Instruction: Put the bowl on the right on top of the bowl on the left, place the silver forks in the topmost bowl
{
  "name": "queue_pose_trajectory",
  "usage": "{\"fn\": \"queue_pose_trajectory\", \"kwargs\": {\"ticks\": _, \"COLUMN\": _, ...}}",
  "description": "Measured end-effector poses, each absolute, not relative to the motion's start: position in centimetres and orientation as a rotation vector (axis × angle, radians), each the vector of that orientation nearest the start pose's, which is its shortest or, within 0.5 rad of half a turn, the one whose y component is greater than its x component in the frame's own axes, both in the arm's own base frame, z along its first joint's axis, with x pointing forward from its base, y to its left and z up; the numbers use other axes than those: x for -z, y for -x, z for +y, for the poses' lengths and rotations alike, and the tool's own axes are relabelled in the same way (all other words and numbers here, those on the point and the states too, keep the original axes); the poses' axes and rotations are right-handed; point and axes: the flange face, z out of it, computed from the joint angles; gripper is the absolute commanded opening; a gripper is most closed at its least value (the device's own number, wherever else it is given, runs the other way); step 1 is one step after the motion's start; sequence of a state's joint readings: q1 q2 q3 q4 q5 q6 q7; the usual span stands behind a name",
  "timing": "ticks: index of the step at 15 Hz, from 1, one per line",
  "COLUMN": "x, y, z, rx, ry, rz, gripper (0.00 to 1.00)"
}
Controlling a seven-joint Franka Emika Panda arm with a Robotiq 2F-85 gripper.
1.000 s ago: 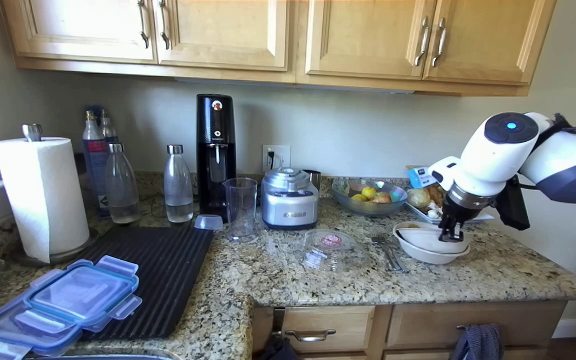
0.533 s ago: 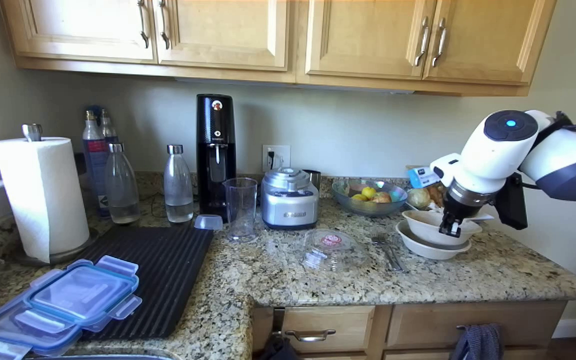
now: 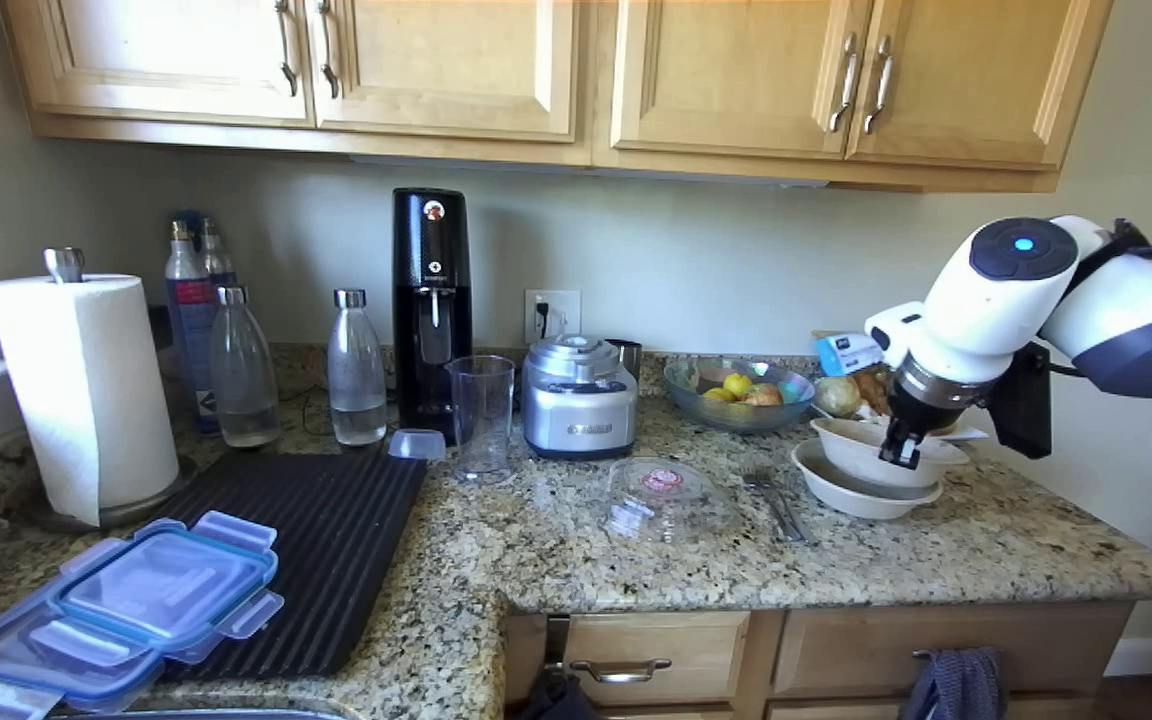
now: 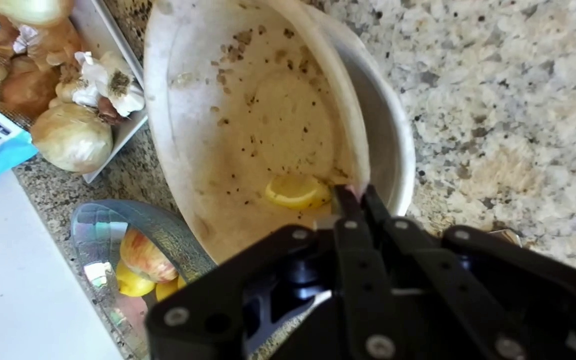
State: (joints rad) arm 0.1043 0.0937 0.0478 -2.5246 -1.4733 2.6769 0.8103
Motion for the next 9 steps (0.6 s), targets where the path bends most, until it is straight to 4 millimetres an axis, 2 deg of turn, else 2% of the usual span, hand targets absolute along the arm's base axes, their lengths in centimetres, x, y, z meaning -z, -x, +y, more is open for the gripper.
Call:
{"fn": "queue_pose_trajectory", "kwargs": {"ticks": 4, "x": -22.6, "y": -44.5, "z": 9.1, "rx": -0.467, "ry": -2.372, "rz": 0.833, "gripper": 0.05}}
{"fn": "queue_pose_trajectory", "kwargs": {"ticks": 9, "x": -20.3, "y": -46.3, "z": 8.9, "rx": -0.448, "ry": -2.370, "rz": 0.814, "gripper": 0.05}}
